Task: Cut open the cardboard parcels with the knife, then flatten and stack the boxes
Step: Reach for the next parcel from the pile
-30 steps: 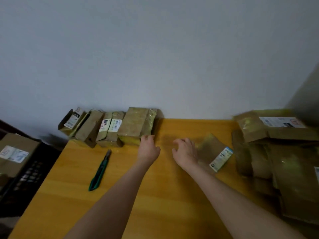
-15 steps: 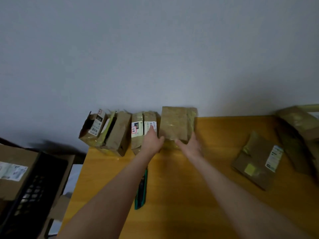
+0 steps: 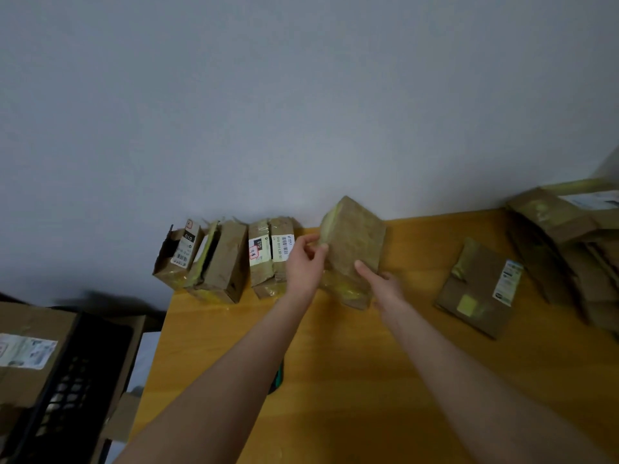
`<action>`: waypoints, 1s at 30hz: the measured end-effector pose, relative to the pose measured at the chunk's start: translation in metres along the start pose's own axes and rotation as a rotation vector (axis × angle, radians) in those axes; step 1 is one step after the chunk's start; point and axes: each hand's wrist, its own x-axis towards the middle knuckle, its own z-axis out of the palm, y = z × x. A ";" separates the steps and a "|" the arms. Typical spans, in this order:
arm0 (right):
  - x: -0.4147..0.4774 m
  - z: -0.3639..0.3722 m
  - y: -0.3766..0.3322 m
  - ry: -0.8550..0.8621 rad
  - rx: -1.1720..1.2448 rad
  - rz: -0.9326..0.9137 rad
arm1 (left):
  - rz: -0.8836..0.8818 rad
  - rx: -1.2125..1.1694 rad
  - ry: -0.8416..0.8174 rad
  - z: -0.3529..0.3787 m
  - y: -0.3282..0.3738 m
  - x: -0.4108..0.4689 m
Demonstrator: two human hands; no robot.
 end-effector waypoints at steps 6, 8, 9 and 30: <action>-0.031 -0.005 -0.011 -0.160 0.142 0.037 | -0.041 -0.027 -0.035 -0.021 0.012 -0.024; -0.037 -0.006 -0.013 -0.169 0.174 0.032 | -0.151 -0.065 -0.069 -0.035 0.014 -0.028; -0.040 -0.006 -0.012 -0.173 0.170 0.011 | -0.200 -0.051 -0.097 -0.041 0.015 -0.030; -0.064 0.119 0.109 -0.061 -0.908 -0.091 | 0.173 1.169 -0.571 -0.261 -0.054 -0.016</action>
